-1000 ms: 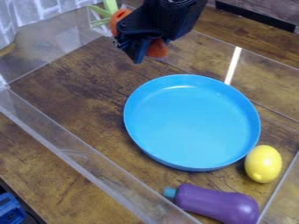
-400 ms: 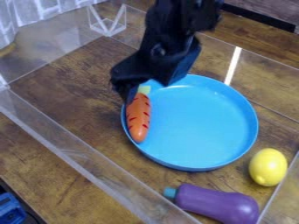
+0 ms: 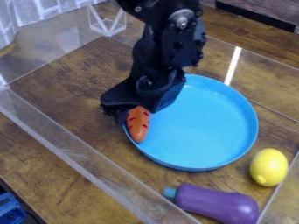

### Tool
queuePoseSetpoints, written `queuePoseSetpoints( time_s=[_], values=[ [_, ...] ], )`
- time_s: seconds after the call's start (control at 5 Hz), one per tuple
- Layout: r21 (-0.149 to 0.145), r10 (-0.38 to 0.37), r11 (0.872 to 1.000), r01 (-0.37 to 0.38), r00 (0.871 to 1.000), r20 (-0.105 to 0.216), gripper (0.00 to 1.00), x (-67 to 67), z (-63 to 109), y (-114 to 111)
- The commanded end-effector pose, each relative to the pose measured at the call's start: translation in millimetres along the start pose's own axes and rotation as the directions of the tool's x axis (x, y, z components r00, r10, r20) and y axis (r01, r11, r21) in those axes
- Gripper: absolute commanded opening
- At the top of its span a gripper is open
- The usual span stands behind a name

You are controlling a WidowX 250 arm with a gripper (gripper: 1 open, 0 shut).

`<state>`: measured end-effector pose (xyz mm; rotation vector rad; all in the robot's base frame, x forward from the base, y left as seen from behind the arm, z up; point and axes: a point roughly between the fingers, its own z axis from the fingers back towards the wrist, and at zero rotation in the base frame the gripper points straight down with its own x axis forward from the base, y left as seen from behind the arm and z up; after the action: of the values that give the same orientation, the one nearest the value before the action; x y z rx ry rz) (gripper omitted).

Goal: Put the carrot on the blue tray

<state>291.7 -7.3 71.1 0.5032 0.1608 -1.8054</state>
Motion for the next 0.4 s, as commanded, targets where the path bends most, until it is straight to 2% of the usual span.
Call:
queuePoseSetpoints(
  time_s=[0.0,0.2],
  values=[
    [0.023,0.023,0.999,-0.023,1.000,0.003,1.00,6.0,13.2,0],
    [0.010,0.039,0.999,-0.039,0.999,0.000,0.00,18.1,-4.6,1]
  ],
)
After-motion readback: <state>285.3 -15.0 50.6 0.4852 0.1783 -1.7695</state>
